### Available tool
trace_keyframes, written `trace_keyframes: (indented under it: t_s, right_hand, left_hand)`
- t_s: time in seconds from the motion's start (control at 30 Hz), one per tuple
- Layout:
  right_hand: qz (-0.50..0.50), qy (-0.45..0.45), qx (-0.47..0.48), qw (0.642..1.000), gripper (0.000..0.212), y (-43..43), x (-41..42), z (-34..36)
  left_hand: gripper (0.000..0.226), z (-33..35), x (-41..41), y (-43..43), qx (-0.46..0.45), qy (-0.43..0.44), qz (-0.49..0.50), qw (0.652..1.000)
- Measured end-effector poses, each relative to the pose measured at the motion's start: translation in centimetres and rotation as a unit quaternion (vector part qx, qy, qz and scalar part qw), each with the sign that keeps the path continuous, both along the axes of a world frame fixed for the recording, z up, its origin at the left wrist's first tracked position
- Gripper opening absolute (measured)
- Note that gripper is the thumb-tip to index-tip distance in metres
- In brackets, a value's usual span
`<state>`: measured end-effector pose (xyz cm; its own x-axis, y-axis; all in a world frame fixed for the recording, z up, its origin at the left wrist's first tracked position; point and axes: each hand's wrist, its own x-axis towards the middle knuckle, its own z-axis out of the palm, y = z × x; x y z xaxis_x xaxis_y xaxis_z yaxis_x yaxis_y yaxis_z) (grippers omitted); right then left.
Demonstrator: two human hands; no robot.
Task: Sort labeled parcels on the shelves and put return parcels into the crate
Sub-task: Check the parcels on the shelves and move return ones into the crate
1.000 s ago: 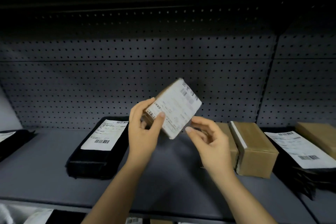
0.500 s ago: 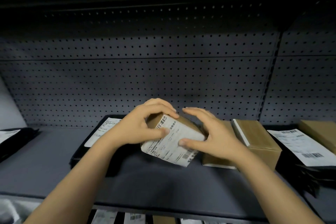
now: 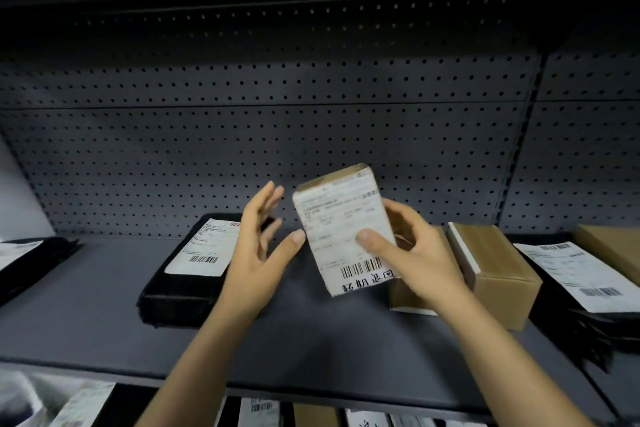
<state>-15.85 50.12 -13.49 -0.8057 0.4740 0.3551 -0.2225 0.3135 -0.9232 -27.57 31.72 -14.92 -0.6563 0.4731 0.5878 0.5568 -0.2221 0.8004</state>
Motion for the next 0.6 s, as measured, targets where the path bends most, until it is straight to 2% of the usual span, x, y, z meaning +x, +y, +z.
trace_keyframes:
  t_s: [0.1,0.23,0.37,0.47,0.6]
  right_hand:
    - [-0.007,0.026,-0.077,0.997,0.065,-0.5,0.1,0.3]
    - [-0.011,0.038,-0.143,0.989,0.058,-1.2,0.1,0.3]
    - [-0.005,0.029,-0.147,0.989,0.058,-1.1,0.3,0.2]
    - [0.015,0.026,-0.159,0.987,0.061,-0.5,0.5,-0.2]
    - [0.039,0.005,-0.171,0.984,0.045,0.0,1.1,-0.9]
  left_hand:
    - [0.076,-1.6,0.8,0.8,-0.029,-0.062,-0.048,0.997]
    - [0.08,-2.0,1.7,2.0,-0.056,-0.096,-0.066,0.992]
    - [0.049,-1.2,2.3,3.1,-0.035,-0.113,-0.027,0.993]
    - [0.037,-0.4,2.7,3.5,-0.005,-0.142,-0.01,0.99]
    - [0.027,0.3,2.8,4.2,0.013,-0.165,0.021,0.986]
